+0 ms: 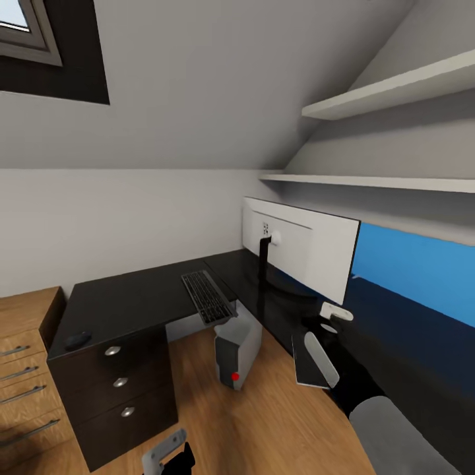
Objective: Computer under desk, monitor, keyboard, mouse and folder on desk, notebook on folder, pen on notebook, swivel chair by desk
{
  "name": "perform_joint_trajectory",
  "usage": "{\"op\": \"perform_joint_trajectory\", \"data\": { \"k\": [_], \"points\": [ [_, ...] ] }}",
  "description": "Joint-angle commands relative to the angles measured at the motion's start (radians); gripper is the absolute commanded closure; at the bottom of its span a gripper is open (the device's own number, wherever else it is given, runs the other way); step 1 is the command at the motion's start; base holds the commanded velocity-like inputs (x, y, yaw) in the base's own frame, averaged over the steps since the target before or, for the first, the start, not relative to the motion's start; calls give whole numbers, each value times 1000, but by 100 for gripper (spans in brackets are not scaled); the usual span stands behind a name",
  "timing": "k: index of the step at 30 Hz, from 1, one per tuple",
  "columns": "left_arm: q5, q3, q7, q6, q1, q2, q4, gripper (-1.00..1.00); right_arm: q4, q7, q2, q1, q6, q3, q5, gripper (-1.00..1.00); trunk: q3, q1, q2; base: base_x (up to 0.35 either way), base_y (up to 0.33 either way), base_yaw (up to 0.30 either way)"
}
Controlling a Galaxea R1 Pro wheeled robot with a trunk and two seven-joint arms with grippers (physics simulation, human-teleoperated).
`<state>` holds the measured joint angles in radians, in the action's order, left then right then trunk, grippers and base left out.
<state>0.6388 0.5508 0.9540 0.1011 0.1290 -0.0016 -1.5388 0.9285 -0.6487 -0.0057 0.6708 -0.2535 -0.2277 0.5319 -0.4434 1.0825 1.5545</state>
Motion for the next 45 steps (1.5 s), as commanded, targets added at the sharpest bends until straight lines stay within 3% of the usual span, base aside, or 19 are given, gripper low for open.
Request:
{"op": "perform_joint_trajectory", "data": {
  "k": [1, 9, 13, 15, 21, 30, 45],
  "points": [
    [-1, 0, 5, 8, 0, 0, -2, -100, 36, -8, 8, -20, -17, -8, 3, -100, 2, -4, -7, 0, 0, 0],
    [-3, 0, 8, 8, 0, 0, -1, -100, 189, -9, 49, -105, -61, -29, -2, -100, 27, -35, -63, 0, 0, 0],
    [-3, 0, 9, 8, 0, 0, -1, -100, 248, -9, 55, -140, -69, -50, -2, -100, 40, -50, -91, 0, 0, 0],
    [-3, 0, 9, 8, 0, 0, -1, -100, 299, -9, 56, -165, -73, -80, -1, -100, 46, -58, -105, 0, 0, 0],
    [-3, 0, 10, 8, 0, 0, -1, -100, 343, -9, 58, -188, -75, -109, 2, -100, 65, -81, -147, 0, 0, 0],
    [-2, 0, 5, 8, 0, 1, -1, -100, 357, -6, 90, -197, -77, -142, 12, -100, 65, -81, -147, 0, 0, -11],
    [-1, -2, 3, 7, 0, 2, 3, -100, 355, -5, 90, -197, -75, -147, 13, -100, 65, -81, -147, -28, 207, -195]
  ]
}}
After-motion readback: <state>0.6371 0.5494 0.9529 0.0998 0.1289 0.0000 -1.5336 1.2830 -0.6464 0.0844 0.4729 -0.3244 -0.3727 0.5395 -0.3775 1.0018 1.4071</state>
